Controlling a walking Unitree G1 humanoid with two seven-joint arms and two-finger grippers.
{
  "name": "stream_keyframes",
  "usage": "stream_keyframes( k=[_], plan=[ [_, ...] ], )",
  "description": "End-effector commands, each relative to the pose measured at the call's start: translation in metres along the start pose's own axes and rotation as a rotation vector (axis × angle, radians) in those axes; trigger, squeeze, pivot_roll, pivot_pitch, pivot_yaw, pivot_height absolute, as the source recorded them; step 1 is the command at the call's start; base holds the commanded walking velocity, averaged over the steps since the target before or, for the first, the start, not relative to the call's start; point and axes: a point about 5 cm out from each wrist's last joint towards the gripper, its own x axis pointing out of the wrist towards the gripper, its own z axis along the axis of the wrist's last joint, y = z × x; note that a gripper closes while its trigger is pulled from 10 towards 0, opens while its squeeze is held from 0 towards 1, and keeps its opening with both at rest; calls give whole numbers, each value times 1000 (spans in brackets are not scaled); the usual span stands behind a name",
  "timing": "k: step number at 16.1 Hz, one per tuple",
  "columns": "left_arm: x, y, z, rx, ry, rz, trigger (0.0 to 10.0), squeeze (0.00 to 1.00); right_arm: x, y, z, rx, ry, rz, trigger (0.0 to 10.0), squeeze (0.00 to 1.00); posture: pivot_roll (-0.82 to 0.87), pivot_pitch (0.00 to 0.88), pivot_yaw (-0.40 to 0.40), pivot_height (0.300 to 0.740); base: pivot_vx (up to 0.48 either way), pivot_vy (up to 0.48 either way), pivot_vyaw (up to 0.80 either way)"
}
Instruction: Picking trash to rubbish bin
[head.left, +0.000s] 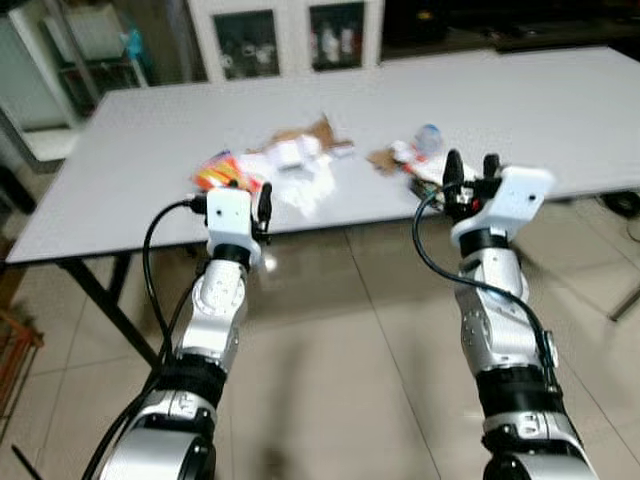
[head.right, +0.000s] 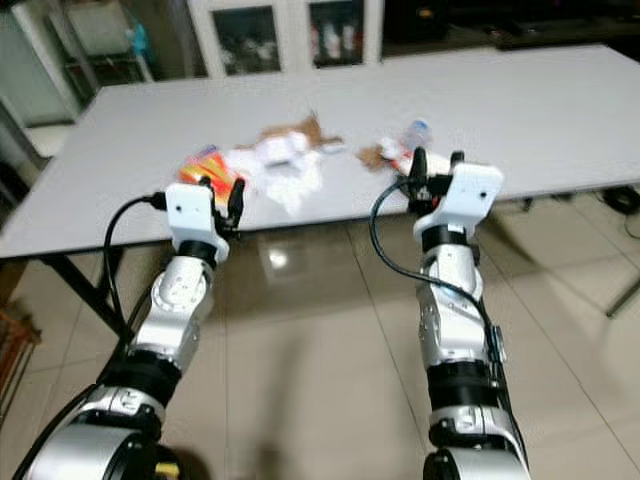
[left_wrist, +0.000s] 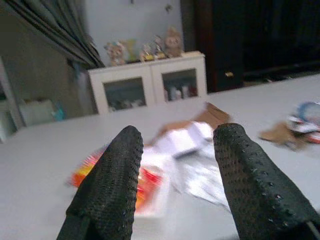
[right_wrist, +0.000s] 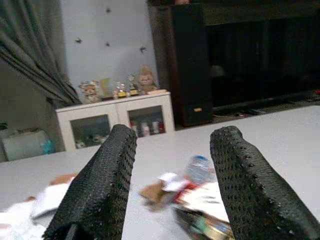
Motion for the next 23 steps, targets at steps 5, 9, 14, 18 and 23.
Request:
stream_keyframes(
  k=[5, 9, 14, 18, 23],
  plan=[
    [-3, 3, 0, 23, 4, 5, 10000, 0, -1, 8, 3, 27, -15, 19, 10000, 0, -2, 22, 51, 740, 480, 0, 0],
    [-2, 5, 3, 27, 0, 8, 10000, 0, -1, 8, 2, 36, -6, 16, 10000, 0, 0, 21, 50, 740, 480, 0, 0],
    [-1, 4, 5, 24, 1, 2, 10000, 0, -1, 6, 0, 39, 7, 10, 10000, 0, 0, 22, 51, 740, 480, 0, 0],
    [0, -1, 4, 25, 25, -56, 10000, 0, -1, 7, -2, 39, 20, 14, 10000, 0, 0, 19, 54, 740, 99, 0, 0],
    [14, 10, 25, 70, -24, 1, 10000, 0, -2, 8, -3, 41, 29, 18, 10000, 0, 2, 10, 57, 740, 0, 0, 0]
  ],
)
